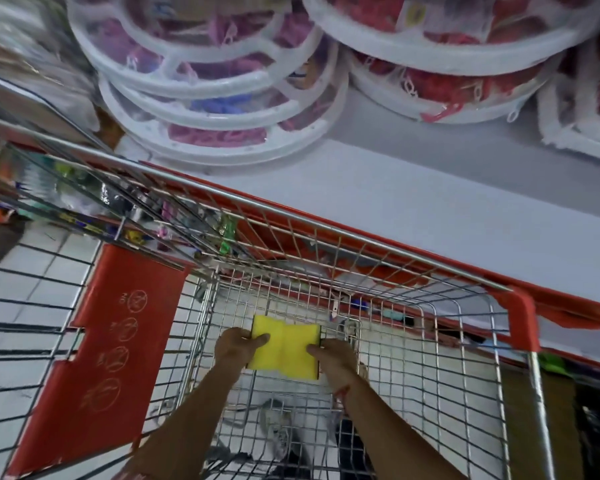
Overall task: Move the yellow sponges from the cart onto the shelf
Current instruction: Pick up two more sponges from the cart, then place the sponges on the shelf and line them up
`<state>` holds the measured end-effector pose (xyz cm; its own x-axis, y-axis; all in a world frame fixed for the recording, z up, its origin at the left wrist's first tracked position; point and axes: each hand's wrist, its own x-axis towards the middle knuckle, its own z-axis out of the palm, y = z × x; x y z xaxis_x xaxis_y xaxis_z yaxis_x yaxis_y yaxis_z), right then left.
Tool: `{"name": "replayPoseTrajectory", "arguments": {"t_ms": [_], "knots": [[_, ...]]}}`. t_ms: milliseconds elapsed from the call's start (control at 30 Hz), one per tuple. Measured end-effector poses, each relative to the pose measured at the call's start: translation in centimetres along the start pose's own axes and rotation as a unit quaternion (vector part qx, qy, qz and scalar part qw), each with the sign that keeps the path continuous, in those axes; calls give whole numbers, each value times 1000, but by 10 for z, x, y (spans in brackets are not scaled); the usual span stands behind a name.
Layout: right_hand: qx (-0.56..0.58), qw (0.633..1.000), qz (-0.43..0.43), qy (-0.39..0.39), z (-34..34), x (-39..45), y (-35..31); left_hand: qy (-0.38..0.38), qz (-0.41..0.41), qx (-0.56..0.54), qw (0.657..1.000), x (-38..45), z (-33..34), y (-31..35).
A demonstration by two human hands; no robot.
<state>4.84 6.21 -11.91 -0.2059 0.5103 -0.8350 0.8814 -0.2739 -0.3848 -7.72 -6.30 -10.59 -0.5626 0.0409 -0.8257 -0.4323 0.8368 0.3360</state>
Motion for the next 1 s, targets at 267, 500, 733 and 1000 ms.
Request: {"name": "replayPoseTrajectory", "arguments": {"t_ms": [267,500,733,1000], "knots": [[124,990,-40,-47,-63,-62,-27,-32,31,-139,989,-39,-37,15],[214,968,-120,-50,-138,-134,-63,-84,138,-173,972,-132,-79,74],[276,936,-217,-30,-217,-195,-93,-108,279,-140,944,-227,-97,146],[254,909,-329,11,-315,-270,-116,-161,371,-133,905,-319,-106,226]]}}
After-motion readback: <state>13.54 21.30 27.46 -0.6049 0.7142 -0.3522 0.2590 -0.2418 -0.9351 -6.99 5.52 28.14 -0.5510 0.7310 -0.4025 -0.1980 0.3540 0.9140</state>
